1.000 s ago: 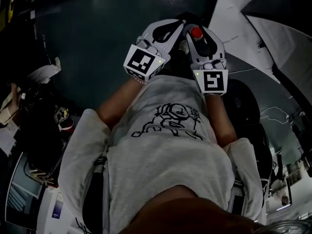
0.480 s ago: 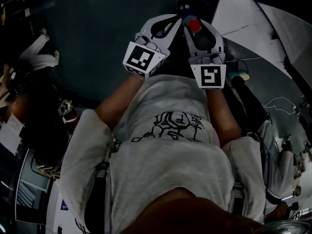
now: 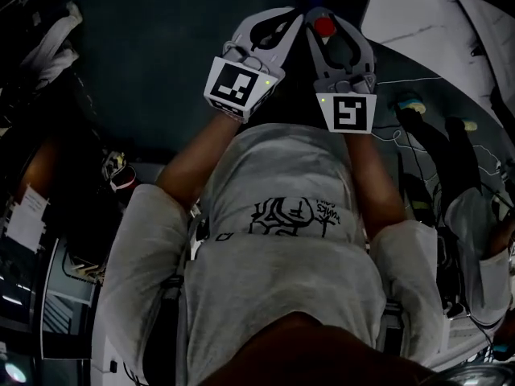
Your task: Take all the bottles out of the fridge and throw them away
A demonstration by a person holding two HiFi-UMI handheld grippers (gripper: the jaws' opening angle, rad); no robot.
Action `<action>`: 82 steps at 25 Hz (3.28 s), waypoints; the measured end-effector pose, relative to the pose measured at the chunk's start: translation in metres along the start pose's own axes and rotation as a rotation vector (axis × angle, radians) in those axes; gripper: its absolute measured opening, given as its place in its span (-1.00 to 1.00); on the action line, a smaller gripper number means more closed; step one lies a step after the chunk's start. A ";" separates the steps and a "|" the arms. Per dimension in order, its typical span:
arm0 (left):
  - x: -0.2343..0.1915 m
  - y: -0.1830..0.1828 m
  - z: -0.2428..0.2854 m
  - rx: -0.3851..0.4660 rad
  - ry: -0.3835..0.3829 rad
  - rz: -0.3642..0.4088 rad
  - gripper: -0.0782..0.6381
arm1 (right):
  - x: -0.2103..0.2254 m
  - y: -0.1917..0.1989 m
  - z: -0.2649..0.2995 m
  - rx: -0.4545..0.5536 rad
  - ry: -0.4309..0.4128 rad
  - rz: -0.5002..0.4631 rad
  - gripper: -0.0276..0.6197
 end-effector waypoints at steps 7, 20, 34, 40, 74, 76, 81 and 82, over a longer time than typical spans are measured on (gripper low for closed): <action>-0.010 0.031 0.009 -0.041 0.004 -0.019 -0.76 | 0.000 0.032 0.007 -0.027 0.023 0.013 -0.43; -0.024 0.084 0.033 -0.096 0.015 -0.044 -0.76 | -0.003 0.095 0.027 -0.078 0.047 0.010 -0.43; -0.042 0.144 0.053 -0.151 0.045 -0.059 -0.76 | 0.000 0.161 0.045 -0.114 0.055 -0.044 -0.43; -0.050 0.159 0.060 -0.157 0.069 -0.049 -0.76 | 0.001 0.180 0.051 -0.120 0.064 -0.046 -0.43; -0.023 0.033 0.026 -0.039 0.036 -0.046 -0.76 | 0.026 0.030 0.020 -0.001 0.106 0.069 -0.60; -0.020 0.019 0.022 -0.032 0.037 -0.050 -0.76 | 0.029 0.014 0.017 0.021 0.101 0.079 -0.65; -0.012 -0.016 0.015 0.007 0.054 -0.022 -0.76 | 0.037 -0.028 0.009 0.058 0.086 0.103 -0.71; -0.010 -0.024 0.014 0.017 0.059 -0.016 -0.76 | 0.037 -0.036 0.008 0.063 0.084 0.112 -0.72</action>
Point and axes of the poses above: the fingertips, and each gripper's own axes: z forward along the fingers, x to its right, y out of its underside, the point moved 10 cm from there along -z, backward along the fingers, and after that the axes turned 9 degrees about x, right-handed, at the moved point
